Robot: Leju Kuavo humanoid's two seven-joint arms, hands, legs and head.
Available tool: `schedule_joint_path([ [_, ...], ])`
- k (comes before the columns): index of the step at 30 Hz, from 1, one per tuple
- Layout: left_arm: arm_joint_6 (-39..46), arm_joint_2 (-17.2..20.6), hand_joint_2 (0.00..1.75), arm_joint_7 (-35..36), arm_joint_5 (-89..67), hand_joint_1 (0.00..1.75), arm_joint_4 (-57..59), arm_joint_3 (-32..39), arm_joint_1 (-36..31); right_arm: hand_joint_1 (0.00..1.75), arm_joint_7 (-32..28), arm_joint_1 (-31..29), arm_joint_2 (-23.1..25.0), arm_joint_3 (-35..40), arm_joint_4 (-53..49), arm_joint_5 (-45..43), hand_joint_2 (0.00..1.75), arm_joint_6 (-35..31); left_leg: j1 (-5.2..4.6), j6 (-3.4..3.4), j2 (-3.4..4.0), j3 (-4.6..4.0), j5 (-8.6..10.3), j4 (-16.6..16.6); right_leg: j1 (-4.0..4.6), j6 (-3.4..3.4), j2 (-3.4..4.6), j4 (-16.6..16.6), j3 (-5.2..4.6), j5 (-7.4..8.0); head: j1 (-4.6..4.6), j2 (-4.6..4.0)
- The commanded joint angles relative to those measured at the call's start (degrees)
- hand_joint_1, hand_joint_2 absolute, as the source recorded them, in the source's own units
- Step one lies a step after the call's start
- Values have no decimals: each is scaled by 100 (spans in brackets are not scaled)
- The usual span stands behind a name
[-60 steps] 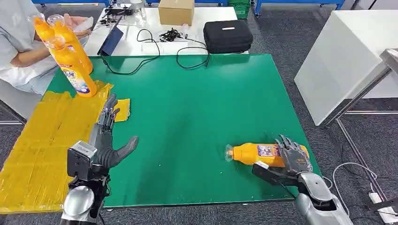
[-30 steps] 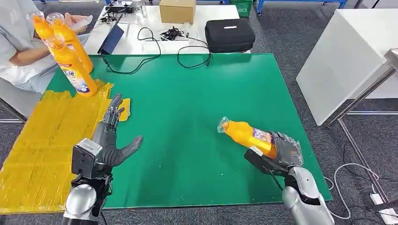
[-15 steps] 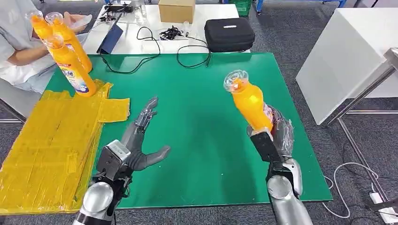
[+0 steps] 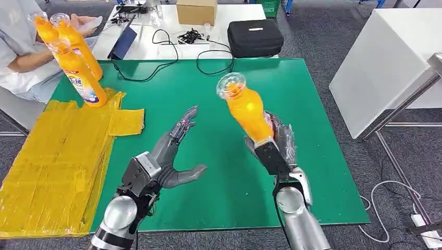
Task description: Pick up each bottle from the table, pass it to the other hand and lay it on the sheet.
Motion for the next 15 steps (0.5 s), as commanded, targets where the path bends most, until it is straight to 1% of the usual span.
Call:
schedule_joint_path([
  [1, 64, 80, 175, 25, 46, 0, 372, -195, -295, 143, -40, -397, 112, 467, 727, -183, 175, 285, 2, -7, 7, 14, -6, -2, 2, -4, 3, -4, 13, -3, 2, 0],
  [4, 83, 64, 175, 49, 90, 0, 366, -190, -308, 145, -55, -424, 276, 811, 921, -193, 175, 352, 7, -15, 20, 30, -17, 2, 8, -10, 11, -3, 29, -8, 0, 0],
  [5, 139, 51, 175, 69, 90, 0, 356, -170, -289, 150, -45, -407, 314, 896, 923, -198, 175, 343, 4, -12, 17, 16, -10, -1, 5, -8, 11, -3, 15, -3, 2, 0],
  [7, 191, 59, 175, 69, 151, 0, 276, -118, -238, 147, -54, -338, 341, 1283, 820, -190, 175, 395, 6, -16, 19, 22, -14, -1, 8, -11, 11, -3, 20, -6, 2, 0],
  [8, 205, 61, 175, 69, 173, 0, 259, -93, -229, 148, -58, -317, 352, 1385, 783, -181, 175, 395, 3, -11, 14, 10, -8, -2, 4, -7, 8, -3, 8, -3, 0, 0],
  [9, 215, 68, 175, 70, 190, 0, 247, -71, -228, 150, -64, -303, 359, 1482, 751, -172, 175, 404, 7, -17, 17, 24, -15, -2, 9, -12, 9, -5, 22, -8, 0, 0],
  [12, 234, 62, 175, 85, 351, 0, 277, 55, -257, 150, -88, -292, 348, 1810, 655, -128, 175, 434, 8, -13, 16, 17, -13, -1, 8, -9, 9, -3, 14, -6, 2, 0],
  [13, 232, 68, 175, 86, 362, 0, 282, 67, -264, 150, -88, -286, 361, 1836, 648, -129, 175, 437, 6, -10, 14, 10, -9, -1, 6, -6, 9, -2, 6, -4, 0, 0],
  [14, 229, 73, 175, 86, 370, 0, 288, 76, -270, 150, -87, -285, 364, 1858, 640, -121, 175, 435, 11, -15, 21, 26, -18, 1, 11, -10, 12, -3, 22, -10, 0, 0],
  [15, 229, 73, 175, 86, 370, 0, 288, 76, -270, 150, -87, -285, 364, 1858, 640, -121, 175, 435, 10, -12, 14, 14, -11, 0, 9, -7, 7, -3, 11, -6, 2, 0],
])
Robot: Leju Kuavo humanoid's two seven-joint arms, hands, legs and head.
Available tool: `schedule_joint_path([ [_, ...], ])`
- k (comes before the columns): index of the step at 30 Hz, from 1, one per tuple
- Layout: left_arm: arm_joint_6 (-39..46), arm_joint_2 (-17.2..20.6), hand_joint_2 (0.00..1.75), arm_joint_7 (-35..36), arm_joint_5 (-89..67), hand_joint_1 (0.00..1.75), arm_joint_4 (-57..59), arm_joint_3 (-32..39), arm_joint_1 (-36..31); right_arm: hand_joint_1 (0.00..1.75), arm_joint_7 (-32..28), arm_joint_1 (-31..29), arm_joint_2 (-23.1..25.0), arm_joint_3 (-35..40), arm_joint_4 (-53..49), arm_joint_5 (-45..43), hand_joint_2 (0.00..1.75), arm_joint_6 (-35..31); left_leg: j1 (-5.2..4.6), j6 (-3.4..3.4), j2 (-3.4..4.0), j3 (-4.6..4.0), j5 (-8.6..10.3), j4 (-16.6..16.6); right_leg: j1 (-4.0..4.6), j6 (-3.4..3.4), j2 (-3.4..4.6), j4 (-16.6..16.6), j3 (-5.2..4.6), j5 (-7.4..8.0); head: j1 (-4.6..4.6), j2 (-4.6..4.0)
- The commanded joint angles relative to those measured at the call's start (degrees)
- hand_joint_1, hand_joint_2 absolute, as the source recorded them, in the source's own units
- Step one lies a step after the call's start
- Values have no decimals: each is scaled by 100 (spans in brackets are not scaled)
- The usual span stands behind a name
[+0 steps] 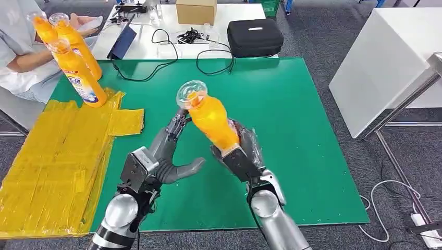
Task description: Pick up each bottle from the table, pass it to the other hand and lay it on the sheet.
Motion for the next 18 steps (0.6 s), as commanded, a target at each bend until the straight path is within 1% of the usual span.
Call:
schedule_joint_path([
  [1, -5, 84, 175, 51, 147, 0, 268, 111, -204, 150, -37, -191, 12, 791, 275, 34, 175, 39, 3, -8, 5, 15, -6, -2, 3, -5, 0, -3, 14, -4, 2, 0],
  [3, -6, 79, 175, 51, 147, 0, 272, 107, -202, 150, -40, -195, -8, 784, 274, 27, 175, 46, 2, -7, 2, 12, -5, -2, 2, -5, -2, -4, 13, -4, 2, 0],
  [4, -6, 79, 175, 51, 147, 0, 272, 107, -202, 150, -40, -195, -8, 784, 274, 27, 175, 46, 4, -11, 4, 27, -12, 0, 4, -7, -1, -4, 28, -10, 2, 0],
  [5, -6, 74, 175, 51, 146, 0, 273, 100, -200, 150, -42, -200, -25, 777, 275, 21, 175, 53, 3, -8, 6, 16, -7, -1, 3, -6, 2, -5, 17, -5, 4, 0],
  [6, -9, 67, 175, 53, 176, 0, 281, 110, -200, 148, -45, -205, -38, 817, 262, 24, 175, 64, 5, -13, 9, 30, -14, 0, 5, -9, 3, -4, 31, -10, 0, 0],
  [7, -11, 59, 175, 54, 259, 0, 292, 143, -204, 154, -76, -204, -48, 929, 245, 64, 175, 76, 4, -11, 7, 24, -10, -1, 4, -8, 0, -5, 24, -7, 2, 0],
  [8, 2, 61, 175, 49, 314, 0, 300, 186, -224, 154, -98, -187, -26, 1035, 234, 101, 175, 72, 0, -8, -3, 11, -3, -3, 0, -6, -6, -4, 12, -4, 2, 0],
  [11, 2, 69, 175, 47, 543, 0, 297, 332, -265, 157, -131, -139, -28, 1336, 181, 162, 175, 81, 2, -9, 6, 15, -8, -1, 2, -8, 3, -4, 15, -5, 2, 0],
  [12, 2, 72, 175, 58, 599, 0, 305, 373, -278, 154, -133, -134, -46, 1438, 170, 278, 175, 4, 3, -14, 12, 25, -13, -1, 3, -10, 7, -3, 24, -9, 2, 0],
  [13, -3, 74, 175, 81, 680, 0, 334, 427, -300, 157, -131, -124, -47, 1536, 173, 321, 175, -17, 5, -15, 11, 27, -15, 0, 6, -11, 4, -3, 27, -10, 2, 0],
  [15, -6, 78, 175, 93, 728, 0, 377, 463, -322, 157, -127, -126, -55, 1636, 193, 318, 175, 3, 3, -10, 3, 13, -6, -3, 3, -7, -1, -4, 13, -5, 2, 0],
  [18, 4, 57, 175, 96, 766, 0, 480, 483, -346, 157, -109, -134, -87, 1824, 253, 478, 175, -120, 8, -15, -1, 27, -13, -1, 8, -11, -9, -4, 28, -13, 2, 0],
])
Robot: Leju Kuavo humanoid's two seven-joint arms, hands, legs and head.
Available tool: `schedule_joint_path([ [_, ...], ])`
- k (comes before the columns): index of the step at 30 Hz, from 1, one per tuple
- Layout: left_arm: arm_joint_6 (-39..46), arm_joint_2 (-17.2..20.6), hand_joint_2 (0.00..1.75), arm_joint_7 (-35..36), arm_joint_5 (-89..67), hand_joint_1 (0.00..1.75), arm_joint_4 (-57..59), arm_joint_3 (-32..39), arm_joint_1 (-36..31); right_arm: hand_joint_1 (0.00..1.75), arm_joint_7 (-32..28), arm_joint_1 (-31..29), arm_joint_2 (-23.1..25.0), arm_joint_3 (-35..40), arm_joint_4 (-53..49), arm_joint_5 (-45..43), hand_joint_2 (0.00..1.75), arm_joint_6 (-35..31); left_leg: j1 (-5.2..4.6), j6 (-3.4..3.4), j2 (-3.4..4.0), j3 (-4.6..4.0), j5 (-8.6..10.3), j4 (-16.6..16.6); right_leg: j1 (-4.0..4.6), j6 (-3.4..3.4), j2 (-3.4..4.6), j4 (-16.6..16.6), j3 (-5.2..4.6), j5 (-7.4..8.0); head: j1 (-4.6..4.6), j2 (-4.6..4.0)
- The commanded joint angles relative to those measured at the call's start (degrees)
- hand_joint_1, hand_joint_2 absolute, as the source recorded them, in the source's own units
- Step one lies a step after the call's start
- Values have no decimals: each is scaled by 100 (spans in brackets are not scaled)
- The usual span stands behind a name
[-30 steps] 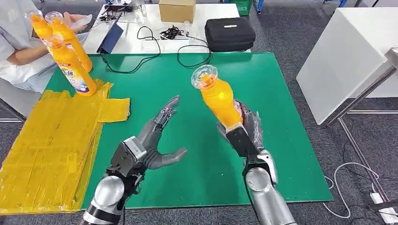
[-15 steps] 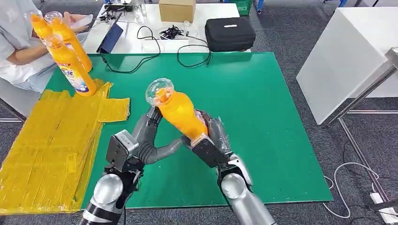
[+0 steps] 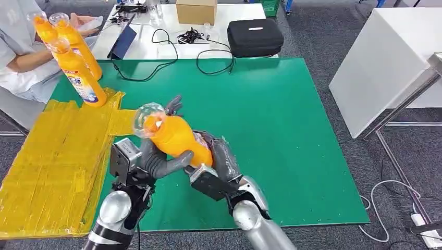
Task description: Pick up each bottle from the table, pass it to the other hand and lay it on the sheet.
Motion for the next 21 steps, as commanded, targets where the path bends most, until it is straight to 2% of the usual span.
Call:
schedule_joint_path([
  [1, 8, 34, 175, 69, 168, 0, 489, 244, -313, 159, 5, -142, -156, 827, 266, 192, 175, -97, 7, -14, 5, 36, -14, -2, 8, -9, -3, -5, 37, -12, 2, 0],
  [3, 8, 34, 175, 69, 168, 0, 489, 244, -313, 159, 5, -142, -156, 827, 266, 192, 175, -97, 4, -7, 2, 12, -4, -3, 3, -4, -2, -5, 13, -3, 0, 0],
  [7, 82, 4, 175, 50, 214, 0, 445, 284, -281, 159, 98, -152, -175, 862, 318, 298, 175, -189, 8, -12, 0, 27, -11, -2, 7, -8, -7, -6, 31, -10, 2, 0],
  [12, 513, -190, 175, -121, 490, 3, 248, 582, -140, 161, 142, -138, -175, 904, 502, 369, 175, -296, 3, -8, 0, 14, -4, -5, 3, -6, -4, -7, 16, -4, 2, 0],
  [13, 598, -219, 175, -149, 545, 40, 204, 612, -119, 161, 144, -142, -168, 905, 525, 367, 175, -314, 7, -12, 2, 27, -11, -4, 7, -8, -4, -8, 30, -9, 2, 0],
  [14, 598, -219, 175, -149, 545, 40, 204, 612, -119, 161, 144, -142, -168, 905, 525, 367, 175, -314, 9, -11, 3, 17, -9, -2, 9, -7, -2, -8, 22, -6, 2, 0],
  [15, 655, -240, 175, -164, 589, 141, 171, 638, -105, 161, 145, -150, -165, 910, 535, 366, 175, -316, 5, -9, 1, 14, -7, -3, 5, -6, -4, -6, 18, -6, 0, 0],
  [17, 822, -267, 175, -253, 658, 175, 119, 681, -78, 159, 171, -173, -163, 924, 576, 366, 175, -331, 8, -11, 0, 19, -10, -1, 8, -7, -6, -6, 23, -8, 2, 0],
  [21, 862, -216, 175, -267, 680, 175, 132, 639, -88, 159, 191, -187, -168, 908, 648, 346, 175, -350, 6, -8, -2, 10, -5, -3, 5, -6, -7, -6, 13, -5, 0, 0],
])
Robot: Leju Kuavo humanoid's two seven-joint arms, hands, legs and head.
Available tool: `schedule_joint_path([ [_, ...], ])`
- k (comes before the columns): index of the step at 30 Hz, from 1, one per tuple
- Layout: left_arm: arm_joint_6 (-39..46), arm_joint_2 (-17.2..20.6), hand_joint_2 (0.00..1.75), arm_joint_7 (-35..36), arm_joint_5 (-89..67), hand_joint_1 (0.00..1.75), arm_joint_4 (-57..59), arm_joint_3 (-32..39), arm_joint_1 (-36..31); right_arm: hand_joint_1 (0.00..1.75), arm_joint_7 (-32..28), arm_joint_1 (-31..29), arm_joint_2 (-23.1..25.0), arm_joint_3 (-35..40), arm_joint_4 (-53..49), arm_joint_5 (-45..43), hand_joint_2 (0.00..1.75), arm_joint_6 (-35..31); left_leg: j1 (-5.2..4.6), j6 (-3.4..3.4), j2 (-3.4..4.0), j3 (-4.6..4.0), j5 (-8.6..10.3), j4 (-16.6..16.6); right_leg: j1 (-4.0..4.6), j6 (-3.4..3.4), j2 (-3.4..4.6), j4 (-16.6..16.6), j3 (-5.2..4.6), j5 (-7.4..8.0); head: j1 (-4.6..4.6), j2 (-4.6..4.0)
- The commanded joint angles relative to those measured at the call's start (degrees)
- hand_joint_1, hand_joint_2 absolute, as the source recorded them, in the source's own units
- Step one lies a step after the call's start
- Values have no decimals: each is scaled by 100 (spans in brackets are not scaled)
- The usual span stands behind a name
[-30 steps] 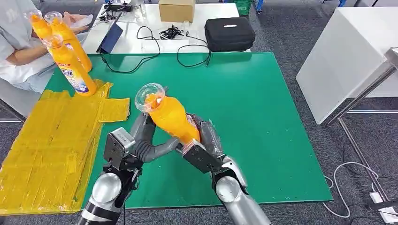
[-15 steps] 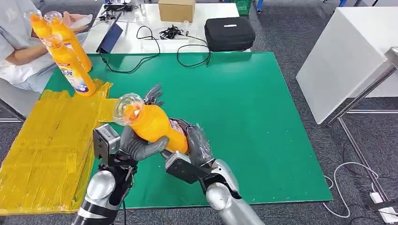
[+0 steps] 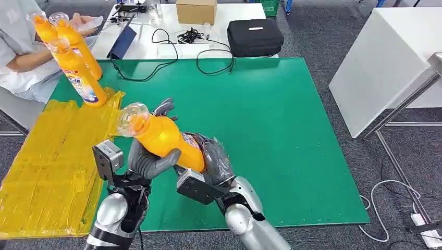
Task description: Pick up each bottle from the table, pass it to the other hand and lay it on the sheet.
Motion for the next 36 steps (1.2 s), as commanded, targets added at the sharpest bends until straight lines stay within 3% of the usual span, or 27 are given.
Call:
schedule_joint_path([
  [1, 262, -91, 175, -11, 143, 175, 137, 373, -322, 159, -67, -33, -166, 456, 492, 53, 175, -33, 9, -13, -5, 33, -12, -2, 9, -9, -13, -7, 38, -12, -2, 0],
  [5, 261, -80, 175, -9, 144, 175, 164, 362, -329, 173, -72, -34, -164, 457, 501, 46, 175, -32, 9, -10, -4, 21, -7, -2, 9, -6, -10, -7, 26, -6, 0, 0],
  [18, 319, -11, 175, -67, 246, 175, 199, 336, -350, 175, -125, -18, -171, 381, 441, -180, 175, -46, 5, -8, -5, 14, -4, -3, 5, -5, -9, -5, 17, -4, 0, 0],
  [19, 349, -3, 175, -89, 276, 175, 180, 357, -342, 134, -144, 8, -200, 352, 352, -292, 175, 1, 8, -13, -6, 31, -11, -1, 9, -8, -14, -5, 35, -12, 0, 0],
  [20, 414, -5, 175, -123, 284, 175, 138, 407, -320, 0, -146, 45, -238, 316, 220, -349, 175, -18, 8, -12, -7, 26, -8, -3, 8, -8, -15, -7, 30, -9, -2, 0],
  [25, 1482, 176, 175, -456, -820, 175, -197, 805, -151, 0, -220, 687, -846, -359, -1401, -942, 175, 79, 9, -13, -16, 28, -12, 1, 9, -8, -25, -4, 34, -16, 0, 0],
  [28, 2143, 216, 175, -625, -1670, 175, -299, 1163, -141, 0, -609, 1217, -1029, -988, -2391, -1493, 175, 224, 8, -11, -32, 26, -13, 1, 8, -6, -39, -5, 36, -22, 0, 0],
  [29, 2402, 191, 175, -745, -1978, 175, -332, 1277, -151, 0, -785, 1349, -1011, -1186, -2629, -1710, 0, 262, 4, -9, -23, 19, -10, -1, 4, -5, -29, -4, 27, -17, 0, 0],
  [33, 2896, 271, 175, -667, -3059, 175, -287, 1345, -224, 0, -888, 1614, -978, -1668, -2952, -2173, 0, 445, 1, -8, -18, -3, -7, 2, 2, -4, -22, 1, 5, -11, 0, 0],
  [36, 3438, 326, 175, -363, -4758, 175, 39, 1348, -441, 0, -1027, 1716, -1023, -2044, -3042, -2414, 0, 623, 1, -11, -24, 3, -6, -2, 2, -6, -29, -2, 10, -11, 0, 0],
])
